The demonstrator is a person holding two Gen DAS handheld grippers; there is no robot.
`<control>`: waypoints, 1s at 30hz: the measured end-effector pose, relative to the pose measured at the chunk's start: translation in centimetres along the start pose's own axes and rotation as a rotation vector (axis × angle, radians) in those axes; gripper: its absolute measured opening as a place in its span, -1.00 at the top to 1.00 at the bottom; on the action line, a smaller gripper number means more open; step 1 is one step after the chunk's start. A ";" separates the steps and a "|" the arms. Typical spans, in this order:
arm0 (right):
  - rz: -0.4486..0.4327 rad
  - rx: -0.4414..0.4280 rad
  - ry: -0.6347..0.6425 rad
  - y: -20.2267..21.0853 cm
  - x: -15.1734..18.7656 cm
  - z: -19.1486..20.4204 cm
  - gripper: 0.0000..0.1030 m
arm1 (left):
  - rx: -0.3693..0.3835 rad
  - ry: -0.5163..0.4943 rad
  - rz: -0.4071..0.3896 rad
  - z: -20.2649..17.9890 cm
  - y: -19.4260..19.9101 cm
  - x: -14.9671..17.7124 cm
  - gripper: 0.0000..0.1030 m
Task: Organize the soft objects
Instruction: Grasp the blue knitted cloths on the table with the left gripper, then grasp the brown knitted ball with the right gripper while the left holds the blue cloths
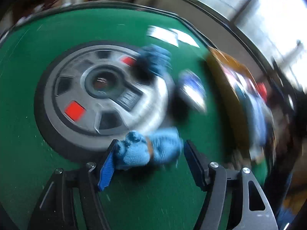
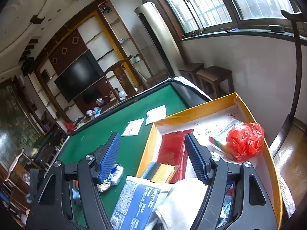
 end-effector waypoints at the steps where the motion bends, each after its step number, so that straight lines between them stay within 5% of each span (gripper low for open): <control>1: -0.001 -0.003 -0.002 0.1 0.0 0.0 -0.36 | -0.004 -0.059 0.014 -1.1 0.3 0.7 -0.33; 3: -0.006 -0.008 0.004 0.3 0.0 0.2 -0.36 | -0.025 -0.157 0.046 -2.9 0.8 1.9 -0.33; 6: -0.011 -0.016 0.020 0.4 0.1 0.7 -0.36 | -0.113 -0.250 -0.036 -3.9 1.8 2.0 -0.33; 9: -0.013 -0.020 0.037 0.5 0.3 1.2 -0.36 | -0.165 -0.208 -0.092 -2.8 1.8 0.9 -0.33; 17: -0.013 -0.025 0.063 0.5 0.6 1.7 -0.36 | -0.197 -0.197 -0.029 -2.0 -2.0 1.0 -0.31; 19: -0.020 -0.028 0.070 0.7 0.6 1.9 -0.36 | -0.227 -0.207 -0.041 -1.9 -1.7 1.1 -0.07; 20: -0.027 -0.033 0.076 0.8 0.7 2.0 -0.36 | -0.250 -0.212 -0.044 -1.9 -1.7 1.1 0.26; 25: -0.026 -0.087 0.121 1.5 1.3 3.3 -0.36 | -0.272 -0.162 -0.096 -1.2 -1.0 0.9 0.39; 30: 0.096 -0.256 0.133 3.3 4.8 5.8 -0.36 | -0.328 -0.144 -0.119 -0.8 -0.8 1.0 0.39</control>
Point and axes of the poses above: each gripper's, at about its wrist camera, not at the fingertips, and y roughly against the way its jaws point, z to its left, x to its underside, the point moved 1 cm from there along -y, roughly the way its jaws point, and after that the axes turned 14 degrees about x, right-handed, at the moved point
